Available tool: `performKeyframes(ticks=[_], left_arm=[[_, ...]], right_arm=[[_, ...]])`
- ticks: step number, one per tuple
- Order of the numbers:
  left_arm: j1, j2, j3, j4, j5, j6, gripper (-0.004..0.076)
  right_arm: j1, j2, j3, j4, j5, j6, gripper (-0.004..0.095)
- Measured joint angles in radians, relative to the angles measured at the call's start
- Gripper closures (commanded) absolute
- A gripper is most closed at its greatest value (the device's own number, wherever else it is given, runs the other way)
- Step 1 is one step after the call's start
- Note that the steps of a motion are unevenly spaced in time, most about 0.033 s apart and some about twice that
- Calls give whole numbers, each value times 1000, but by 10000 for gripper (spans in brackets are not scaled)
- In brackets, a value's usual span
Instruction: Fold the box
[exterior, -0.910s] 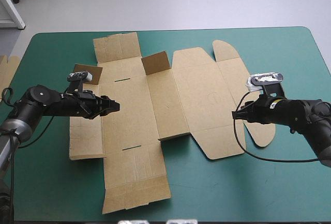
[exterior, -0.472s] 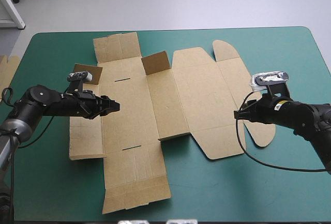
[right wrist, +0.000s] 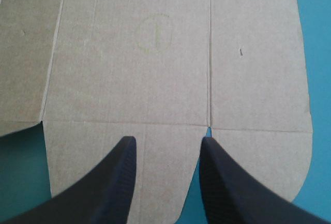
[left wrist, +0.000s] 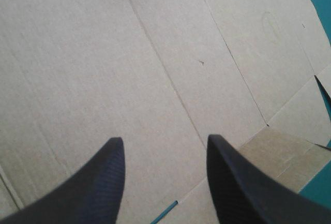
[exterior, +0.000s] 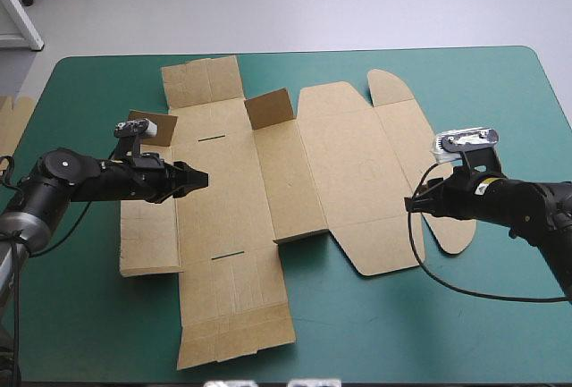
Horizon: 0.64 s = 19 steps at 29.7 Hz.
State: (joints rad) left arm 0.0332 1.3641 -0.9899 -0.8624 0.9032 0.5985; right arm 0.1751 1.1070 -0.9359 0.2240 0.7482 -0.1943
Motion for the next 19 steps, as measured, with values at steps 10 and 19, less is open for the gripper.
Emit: performKeyframes(ticks=[10, 19], left_arm=[[103, -152, 3, 77, 69, -24, 370], [354, -287, 66, 250, 129, -117, 370]], right_arm=[[0, -32, 5, -65, 65, 15, 530], [-4, -61, 7, -258, 103, 168, 509]])
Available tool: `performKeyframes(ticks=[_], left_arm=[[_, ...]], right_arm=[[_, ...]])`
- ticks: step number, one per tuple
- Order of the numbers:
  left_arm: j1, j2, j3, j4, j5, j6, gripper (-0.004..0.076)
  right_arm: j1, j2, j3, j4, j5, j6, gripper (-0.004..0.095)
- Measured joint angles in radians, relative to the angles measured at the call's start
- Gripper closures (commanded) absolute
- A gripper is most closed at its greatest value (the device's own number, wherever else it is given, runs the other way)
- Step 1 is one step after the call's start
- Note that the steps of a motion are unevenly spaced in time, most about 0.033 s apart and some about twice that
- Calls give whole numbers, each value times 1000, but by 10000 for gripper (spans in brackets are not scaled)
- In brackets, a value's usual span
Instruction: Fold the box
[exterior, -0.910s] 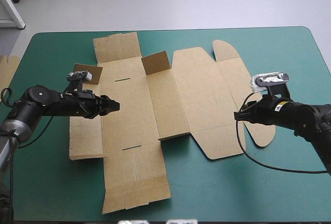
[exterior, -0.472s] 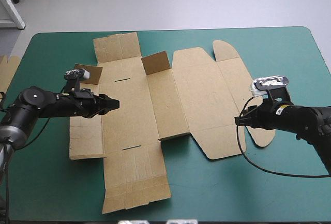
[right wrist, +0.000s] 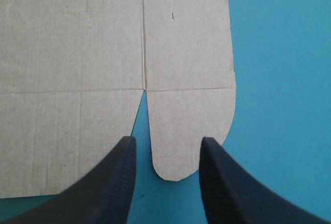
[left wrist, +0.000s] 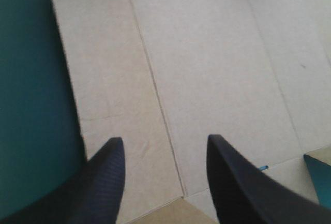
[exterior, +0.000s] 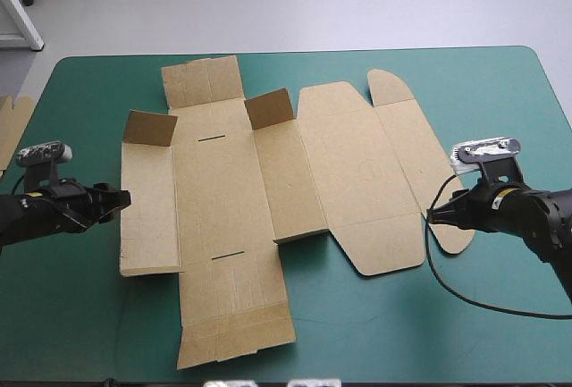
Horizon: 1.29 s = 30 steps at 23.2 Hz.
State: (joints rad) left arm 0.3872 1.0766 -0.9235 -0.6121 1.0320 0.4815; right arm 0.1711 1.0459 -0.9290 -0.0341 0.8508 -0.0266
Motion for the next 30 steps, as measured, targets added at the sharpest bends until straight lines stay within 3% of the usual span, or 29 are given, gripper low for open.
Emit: performKeyframes(ticks=[5, 13, 18, 30], left_arm=[[40, -37, 71, 70, -6, -42, 369], [69, 42, 123, 184, -75, -154, 367], [196, 213, 123, -114, -63, 33, 367], [208, 470, 123, -228, -24, 178, 367]], right_arm=[[-42, -3, 0, 45, 2, 5, 425], [-68, -6, 0, 270, 30, -121, 425], [-68, -6, 0, 305, 53, -153, 425], [-68, -7, 0, 305, 60, -161, 425]])
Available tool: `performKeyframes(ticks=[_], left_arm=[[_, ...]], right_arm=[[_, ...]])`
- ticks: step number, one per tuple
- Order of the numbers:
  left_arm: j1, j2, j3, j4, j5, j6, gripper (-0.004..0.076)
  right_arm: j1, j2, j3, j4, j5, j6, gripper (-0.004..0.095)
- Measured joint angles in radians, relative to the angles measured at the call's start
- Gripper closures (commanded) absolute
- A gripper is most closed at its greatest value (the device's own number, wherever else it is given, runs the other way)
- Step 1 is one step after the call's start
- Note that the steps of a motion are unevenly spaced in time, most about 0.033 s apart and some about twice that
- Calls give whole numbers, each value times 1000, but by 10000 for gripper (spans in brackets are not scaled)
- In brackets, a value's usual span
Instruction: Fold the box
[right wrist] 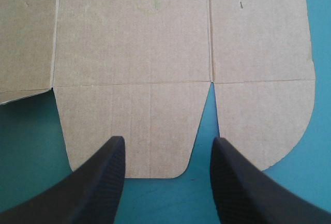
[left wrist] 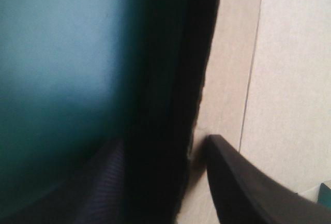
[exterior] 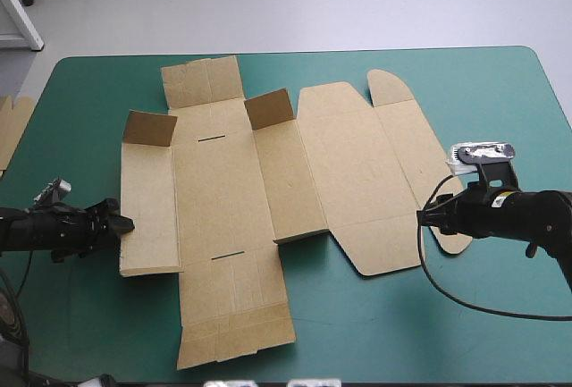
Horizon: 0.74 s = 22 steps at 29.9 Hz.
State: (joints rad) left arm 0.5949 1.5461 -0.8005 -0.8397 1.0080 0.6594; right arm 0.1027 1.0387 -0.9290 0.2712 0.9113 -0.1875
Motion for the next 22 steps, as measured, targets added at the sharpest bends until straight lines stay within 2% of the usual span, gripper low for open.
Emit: performKeyframes(ticks=[8, 22], left_arm=[[-1, 51, 0, -108, 61, 90, 368], [-111, 120, -2, -155, 87, 115, 381]], right_arm=[[0, 0, 0, -1, 2, 0, 426], [0, 0, 0, -2, -4, 0, 426]])
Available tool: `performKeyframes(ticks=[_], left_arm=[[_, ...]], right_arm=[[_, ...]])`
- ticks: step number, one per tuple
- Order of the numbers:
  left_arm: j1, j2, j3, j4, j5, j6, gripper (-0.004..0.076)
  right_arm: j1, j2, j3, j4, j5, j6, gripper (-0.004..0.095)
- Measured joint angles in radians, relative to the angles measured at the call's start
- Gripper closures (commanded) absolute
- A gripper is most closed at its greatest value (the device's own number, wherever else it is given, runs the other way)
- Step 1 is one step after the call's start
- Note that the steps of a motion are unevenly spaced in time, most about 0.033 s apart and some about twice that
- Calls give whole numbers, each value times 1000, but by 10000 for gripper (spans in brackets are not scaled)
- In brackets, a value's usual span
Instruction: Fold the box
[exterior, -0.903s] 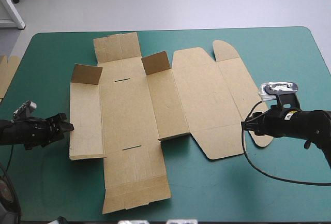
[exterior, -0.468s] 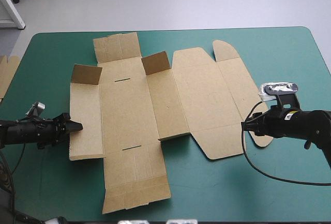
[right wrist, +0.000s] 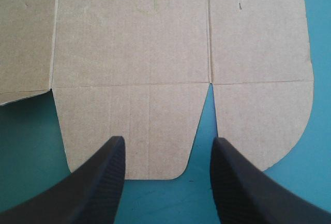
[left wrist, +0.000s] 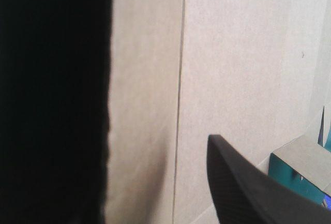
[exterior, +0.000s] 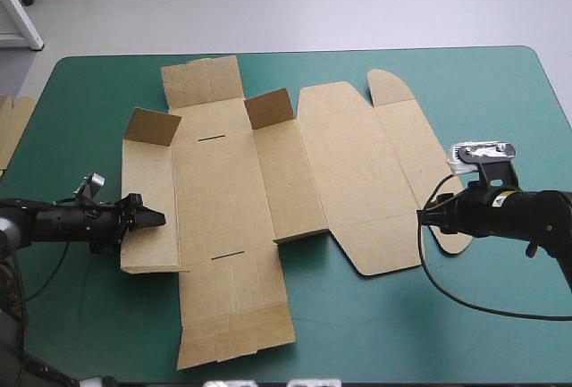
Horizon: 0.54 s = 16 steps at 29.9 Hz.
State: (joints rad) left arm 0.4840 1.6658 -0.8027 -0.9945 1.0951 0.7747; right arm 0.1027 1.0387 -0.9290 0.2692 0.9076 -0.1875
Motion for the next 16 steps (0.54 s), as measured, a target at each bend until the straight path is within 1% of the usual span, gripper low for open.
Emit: performKeyframes(ticks=[4, 9, 10, 11, 16], left_arm=[[0, 1, 0, 0, -8, -1, 482], [0, 3, 0, -16, -58, -4, 674], [0, 4, 0, -24, -59, -4, 723], [-1, 4, 0, -34, -55, -4, 733], [-26, 4, 0, -53, -48, 37, 734]], right_arm=[[0, 0, 0, 0, 0, 0, 426], [0, 0, 0, 0, 0, 0, 426], [0, 0, 0, 0, -1, 0, 426], [0, 0, 0, 0, -1, 0, 426], [0, 0, 0, 0, -1, 0, 426]])
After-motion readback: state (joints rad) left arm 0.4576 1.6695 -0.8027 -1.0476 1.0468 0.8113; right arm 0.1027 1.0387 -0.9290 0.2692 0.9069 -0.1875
